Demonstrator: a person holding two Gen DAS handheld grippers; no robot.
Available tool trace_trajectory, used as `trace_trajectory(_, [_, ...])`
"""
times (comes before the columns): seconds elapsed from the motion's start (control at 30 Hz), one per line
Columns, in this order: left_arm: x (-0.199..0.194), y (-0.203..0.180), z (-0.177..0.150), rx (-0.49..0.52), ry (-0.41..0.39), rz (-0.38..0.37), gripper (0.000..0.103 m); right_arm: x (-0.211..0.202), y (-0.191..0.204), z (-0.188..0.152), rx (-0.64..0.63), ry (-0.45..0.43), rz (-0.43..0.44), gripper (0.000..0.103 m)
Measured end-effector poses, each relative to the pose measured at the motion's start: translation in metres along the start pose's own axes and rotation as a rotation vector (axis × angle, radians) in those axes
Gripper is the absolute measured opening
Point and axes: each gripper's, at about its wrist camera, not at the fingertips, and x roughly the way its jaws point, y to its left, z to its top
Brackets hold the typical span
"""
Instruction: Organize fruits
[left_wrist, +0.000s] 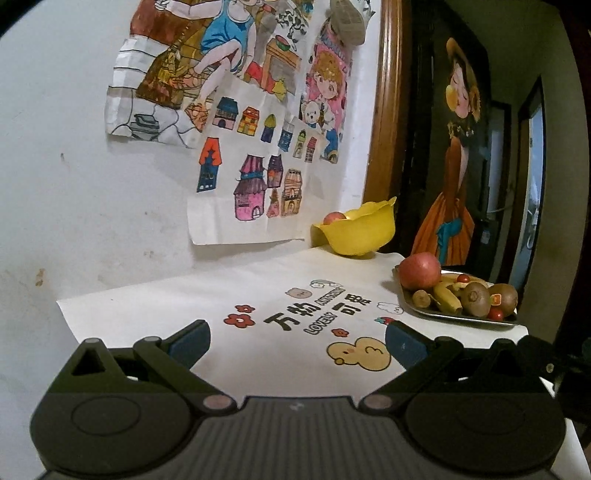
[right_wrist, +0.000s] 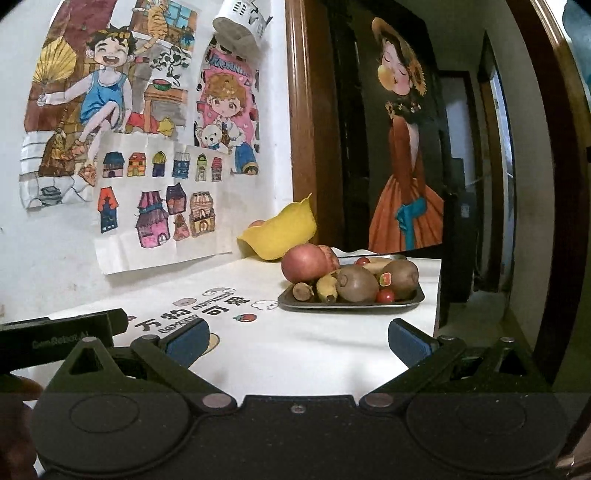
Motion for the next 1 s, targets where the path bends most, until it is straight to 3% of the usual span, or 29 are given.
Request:
trace_trajectory(0.37, [-0.0002,0.0041,-0.0021,-0.019,0.014,-0.006,0.103,0.0040,-0.0020,-0.0019,-0.002,0.015,-0.054,0.102])
trace_trajectory(1.0, [-0.0069,0.0075,-0.0035,-0.020,0.012,0.000,0.103,0.0044,-0.0020,-0.0034,0.001,0.023,-0.055,0.102])
